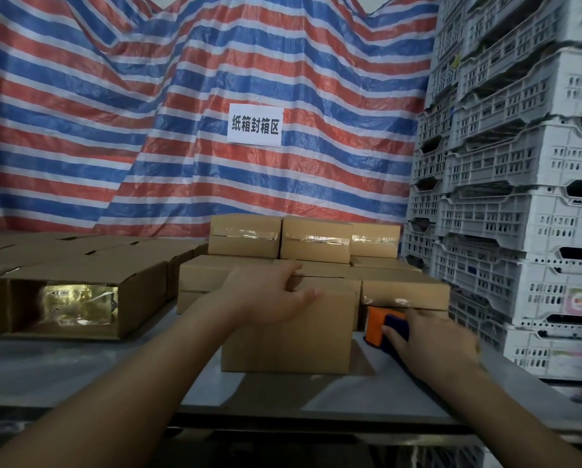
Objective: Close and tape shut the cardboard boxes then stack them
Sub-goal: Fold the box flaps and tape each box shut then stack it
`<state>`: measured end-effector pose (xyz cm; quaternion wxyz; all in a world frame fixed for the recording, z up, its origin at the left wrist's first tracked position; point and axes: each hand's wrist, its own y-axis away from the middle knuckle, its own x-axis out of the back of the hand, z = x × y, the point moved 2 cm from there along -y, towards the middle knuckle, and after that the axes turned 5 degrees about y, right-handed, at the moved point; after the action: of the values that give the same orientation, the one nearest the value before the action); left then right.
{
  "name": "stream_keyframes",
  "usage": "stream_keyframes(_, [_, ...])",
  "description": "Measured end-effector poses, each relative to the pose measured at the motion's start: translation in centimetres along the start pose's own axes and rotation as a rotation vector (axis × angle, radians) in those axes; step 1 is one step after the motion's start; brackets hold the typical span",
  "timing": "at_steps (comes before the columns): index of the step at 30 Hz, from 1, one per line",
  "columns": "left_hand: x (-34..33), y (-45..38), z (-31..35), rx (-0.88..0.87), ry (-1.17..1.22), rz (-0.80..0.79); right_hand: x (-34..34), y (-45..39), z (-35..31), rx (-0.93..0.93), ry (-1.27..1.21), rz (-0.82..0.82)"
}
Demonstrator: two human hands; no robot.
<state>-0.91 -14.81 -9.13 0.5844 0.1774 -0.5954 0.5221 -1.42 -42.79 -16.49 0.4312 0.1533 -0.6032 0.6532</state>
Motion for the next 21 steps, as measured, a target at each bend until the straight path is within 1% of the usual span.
stream_keyframes(2, [0.5, 0.0, 0.1, 0.027, 0.09, -0.055, 0.0, 0.1, 0.0, 0.026, -0.001, 0.04])
stream_keyframes(5, [1.4, -0.2, -0.2, 0.091, 0.39, -0.078, 0.0, -0.5, 0.4, 0.05, -0.047, 0.049])
stream_keyframes(7, [1.8, -0.2, -0.4, 0.128, 0.547, -0.076, 0.3, -1.4, 0.9, 0.016, -0.099, 0.033])
stream_keyframes(9, [2.0, -0.2, -0.7, 0.129, 0.627, -0.075, 1.4, -2.9, 1.7, -0.059, -0.255, 0.006])
stream_keyframes(12, [2.0, -0.3, -1.1, 0.124, 0.67, -0.088, 4.7, -5.6, 2.6, -0.131, -0.589, 0.015])
stream_keyframes(14, [1.8, -0.3, -1.3, 0.128, 0.685, -0.09, 7.7, -7.7, 2.6, -0.158, -0.786, 0.059])
stream_keyframes(16, [1.8, -0.5, -1.4, 0.129, 0.73, -0.077, 10.6, -9.8, 1.9, -0.161, -0.974, 0.059])
stream_keyframes(18, [2.0, -0.6, -1.4, 0.144, 0.784, -0.069, 13.0, -11.9, 0.5, -0.135, -1.102, -0.03])
stream_keyframes(21, [2.5, -0.7, -1.4, 0.177, 0.829, -0.038, 15.3, -13.9, -2.8, -0.037, -1.216, -0.24])
